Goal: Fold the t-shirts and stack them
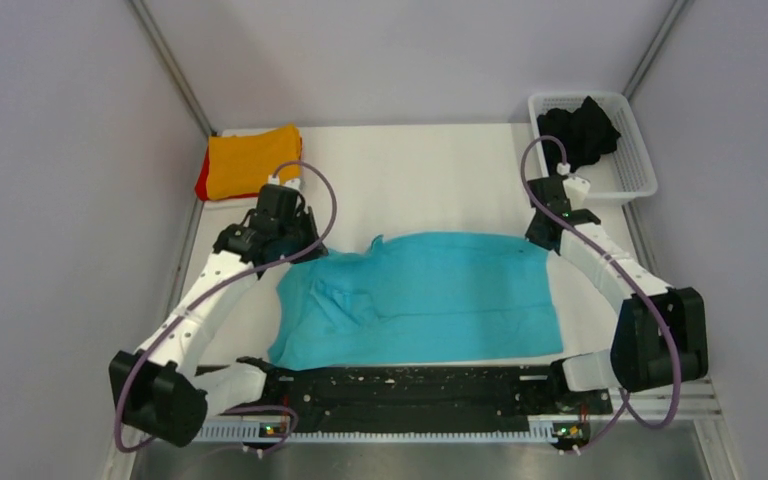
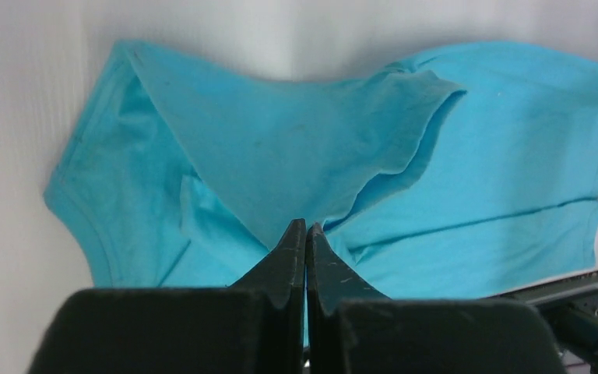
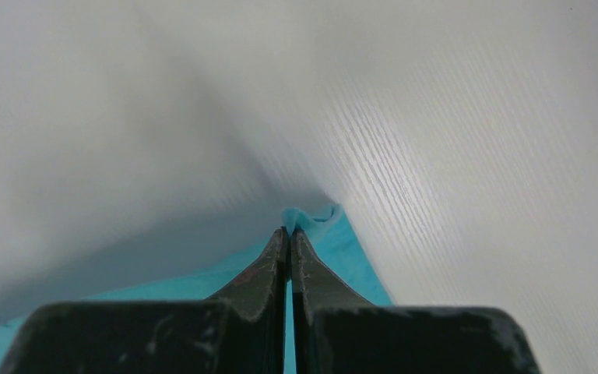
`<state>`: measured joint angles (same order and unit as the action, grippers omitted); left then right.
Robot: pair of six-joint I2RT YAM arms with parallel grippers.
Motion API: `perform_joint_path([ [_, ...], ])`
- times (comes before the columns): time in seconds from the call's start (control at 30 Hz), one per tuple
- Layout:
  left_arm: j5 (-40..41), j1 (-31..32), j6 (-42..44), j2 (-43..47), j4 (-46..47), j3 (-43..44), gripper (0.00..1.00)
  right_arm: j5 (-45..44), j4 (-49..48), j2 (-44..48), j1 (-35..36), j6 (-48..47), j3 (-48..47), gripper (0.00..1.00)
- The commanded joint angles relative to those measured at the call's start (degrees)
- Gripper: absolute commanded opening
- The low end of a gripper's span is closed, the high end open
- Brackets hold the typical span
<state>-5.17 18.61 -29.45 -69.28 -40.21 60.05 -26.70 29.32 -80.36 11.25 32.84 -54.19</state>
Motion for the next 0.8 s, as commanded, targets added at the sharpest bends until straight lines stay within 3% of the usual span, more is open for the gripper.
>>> perform_joint_path([
  [0.0,-0.85,0.39,-1.74,8.43,-2.9,-5.63,0.0,1.68,4.1,5.5,0.61,-0.95,1.88,0.0],
  [0.4,-2.36,0.54,-8.5,23.12,-13.29,-11.56,0.0,1.6,14.71,15.38,0.57,-0.17,4.77,0.0],
  [0.77,-1.71,0.52,-11.83,27.6,-18.16,-12.97,0.0,-0.29,14.73,13.76,0.62,-1.65,3.0,0.0],
])
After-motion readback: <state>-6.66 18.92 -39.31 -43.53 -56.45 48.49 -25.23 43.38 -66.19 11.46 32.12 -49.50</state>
